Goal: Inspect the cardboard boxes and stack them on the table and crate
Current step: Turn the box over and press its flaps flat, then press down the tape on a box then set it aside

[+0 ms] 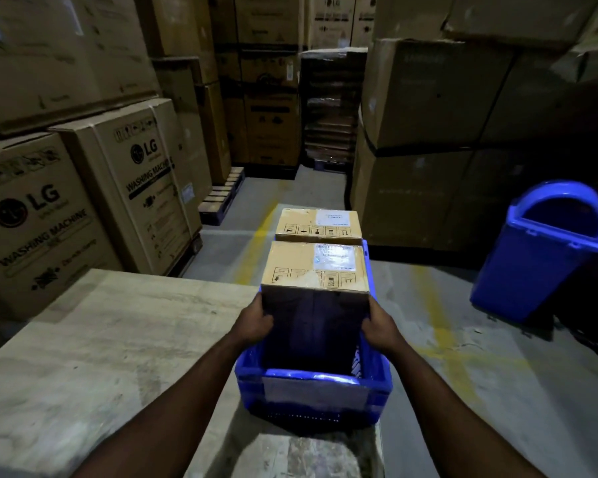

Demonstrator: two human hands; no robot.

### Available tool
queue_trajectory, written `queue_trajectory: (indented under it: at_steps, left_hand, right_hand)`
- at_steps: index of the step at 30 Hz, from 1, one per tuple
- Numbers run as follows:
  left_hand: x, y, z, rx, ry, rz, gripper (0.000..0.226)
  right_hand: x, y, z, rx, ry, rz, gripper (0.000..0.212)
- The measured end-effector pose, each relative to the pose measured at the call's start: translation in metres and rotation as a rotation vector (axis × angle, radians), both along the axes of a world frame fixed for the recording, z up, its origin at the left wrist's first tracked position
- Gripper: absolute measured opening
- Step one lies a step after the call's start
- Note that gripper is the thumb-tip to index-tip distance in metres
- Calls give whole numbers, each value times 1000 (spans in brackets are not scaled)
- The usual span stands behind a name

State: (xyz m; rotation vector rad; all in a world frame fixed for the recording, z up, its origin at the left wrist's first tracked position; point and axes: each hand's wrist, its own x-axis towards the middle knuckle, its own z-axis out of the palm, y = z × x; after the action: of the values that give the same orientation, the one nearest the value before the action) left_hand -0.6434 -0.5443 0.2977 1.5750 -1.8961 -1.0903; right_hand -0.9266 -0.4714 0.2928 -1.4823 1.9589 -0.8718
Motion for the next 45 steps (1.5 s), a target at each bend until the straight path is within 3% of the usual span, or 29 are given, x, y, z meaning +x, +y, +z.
queue_trajectory:
  at_steps: [8, 12, 22, 31, 40, 45]
  left_hand:
    - [4, 83, 15, -117, -10, 39, 57]
    - [12, 125, 2, -129, -92, 40, 60]
    - [55, 225, -33, -78, -13, -7, 56]
    - [147, 371, -96, 192, 145, 63, 51]
    - [200, 518, -148, 268, 97, 87, 55]
    - [226, 598, -159, 382, 51, 262, 54]
  right_hand:
    - [20, 65, 5, -69, 69, 78, 60]
    - [40, 103, 0, 2, 114, 89, 61]
    - [125, 207, -9, 5, 12, 11, 61]
    - [233, 339, -68, 129, 27, 100, 52]
    - [299, 459, -117, 303, 6, 292, 50]
    - [324, 513, -145, 389, -9, 419, 52]
